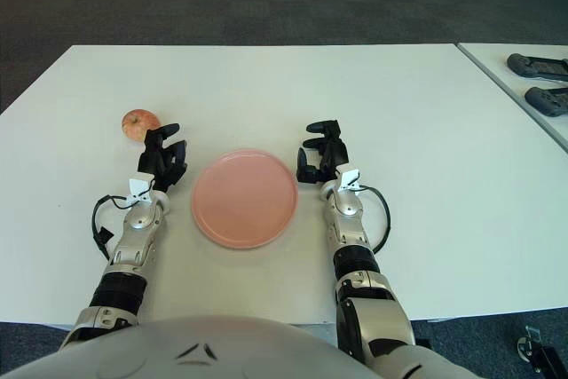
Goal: Put the apple into the plate.
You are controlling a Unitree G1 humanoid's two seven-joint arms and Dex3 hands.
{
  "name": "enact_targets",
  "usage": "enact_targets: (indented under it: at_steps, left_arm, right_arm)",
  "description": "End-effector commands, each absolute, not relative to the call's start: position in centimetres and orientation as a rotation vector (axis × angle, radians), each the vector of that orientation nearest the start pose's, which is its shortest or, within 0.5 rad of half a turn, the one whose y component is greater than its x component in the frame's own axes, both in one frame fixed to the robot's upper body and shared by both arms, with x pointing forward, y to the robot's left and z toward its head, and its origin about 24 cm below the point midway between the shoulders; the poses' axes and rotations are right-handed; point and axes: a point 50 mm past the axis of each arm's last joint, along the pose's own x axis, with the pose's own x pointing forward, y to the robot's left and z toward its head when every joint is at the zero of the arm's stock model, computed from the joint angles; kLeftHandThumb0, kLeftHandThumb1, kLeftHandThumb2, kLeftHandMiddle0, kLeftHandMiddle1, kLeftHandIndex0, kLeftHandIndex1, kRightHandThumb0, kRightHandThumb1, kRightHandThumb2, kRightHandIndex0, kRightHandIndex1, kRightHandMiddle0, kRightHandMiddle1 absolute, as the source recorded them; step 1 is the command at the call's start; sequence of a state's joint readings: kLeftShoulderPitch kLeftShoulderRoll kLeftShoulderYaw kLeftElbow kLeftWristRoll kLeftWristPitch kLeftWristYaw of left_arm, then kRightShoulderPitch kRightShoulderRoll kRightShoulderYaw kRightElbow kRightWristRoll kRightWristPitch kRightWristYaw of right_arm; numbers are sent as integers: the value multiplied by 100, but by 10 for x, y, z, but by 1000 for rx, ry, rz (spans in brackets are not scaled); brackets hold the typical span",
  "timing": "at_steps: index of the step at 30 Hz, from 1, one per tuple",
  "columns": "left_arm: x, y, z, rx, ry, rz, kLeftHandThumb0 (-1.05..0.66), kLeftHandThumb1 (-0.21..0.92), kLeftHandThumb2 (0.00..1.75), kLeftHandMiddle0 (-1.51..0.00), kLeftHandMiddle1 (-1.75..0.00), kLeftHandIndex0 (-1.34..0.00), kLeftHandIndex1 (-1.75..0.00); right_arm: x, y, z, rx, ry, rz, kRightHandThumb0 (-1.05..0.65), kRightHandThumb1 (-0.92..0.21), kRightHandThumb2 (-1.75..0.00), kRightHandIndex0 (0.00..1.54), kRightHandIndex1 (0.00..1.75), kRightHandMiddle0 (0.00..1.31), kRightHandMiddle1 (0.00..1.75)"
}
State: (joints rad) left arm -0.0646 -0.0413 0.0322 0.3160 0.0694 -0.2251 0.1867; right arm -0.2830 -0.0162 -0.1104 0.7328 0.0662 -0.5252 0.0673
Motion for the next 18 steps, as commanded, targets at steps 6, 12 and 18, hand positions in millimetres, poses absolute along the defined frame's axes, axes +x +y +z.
enact_targets:
  at_steps: [6,12,18]
  left_arm:
    - [257,152,8,41,8,173,-75,92,51,-31,-83,-11,-123]
    - [257,152,8,45,9,175,-74,92,52,-32,-84,-11,-123]
    - [257,153,8,48,10,176,-74,92,52,-32,-84,-11,-123]
  right_arm:
    - [285,-155,-6,71,-50,0,53,-16,-150,73,175,94,175]
    - [285,-155,-6,69,-51,0,53,-16,-150,73,175,94,175]
    - [285,-154,-7,64,-47,-8,53,-16,-150,73,175,95,175]
